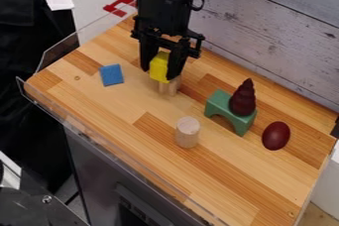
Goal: Put the yellow cube on top of the cylinder
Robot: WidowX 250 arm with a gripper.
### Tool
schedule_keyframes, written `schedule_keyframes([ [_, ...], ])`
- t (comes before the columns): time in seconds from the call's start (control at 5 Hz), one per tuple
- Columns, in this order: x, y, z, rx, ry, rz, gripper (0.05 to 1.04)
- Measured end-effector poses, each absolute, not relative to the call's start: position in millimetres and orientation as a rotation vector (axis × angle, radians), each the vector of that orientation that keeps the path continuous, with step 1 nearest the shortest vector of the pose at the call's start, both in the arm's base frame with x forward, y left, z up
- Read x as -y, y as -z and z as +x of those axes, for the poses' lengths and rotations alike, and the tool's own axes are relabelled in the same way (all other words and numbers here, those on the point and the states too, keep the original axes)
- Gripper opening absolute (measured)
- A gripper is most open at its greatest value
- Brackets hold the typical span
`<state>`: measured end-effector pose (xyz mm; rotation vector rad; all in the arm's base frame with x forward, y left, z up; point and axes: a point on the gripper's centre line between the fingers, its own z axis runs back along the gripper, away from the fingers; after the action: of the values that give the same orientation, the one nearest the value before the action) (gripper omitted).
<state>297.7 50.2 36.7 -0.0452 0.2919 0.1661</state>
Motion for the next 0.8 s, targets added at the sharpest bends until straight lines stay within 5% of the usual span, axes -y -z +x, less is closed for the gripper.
schedule_keyframes([
  [0.4, -49, -61, 291, -0.228, -0.218, -0.005, 0.576],
  [0.8, -23, -59, 255, -0.249, -0.226, -0.036, 0.576],
])
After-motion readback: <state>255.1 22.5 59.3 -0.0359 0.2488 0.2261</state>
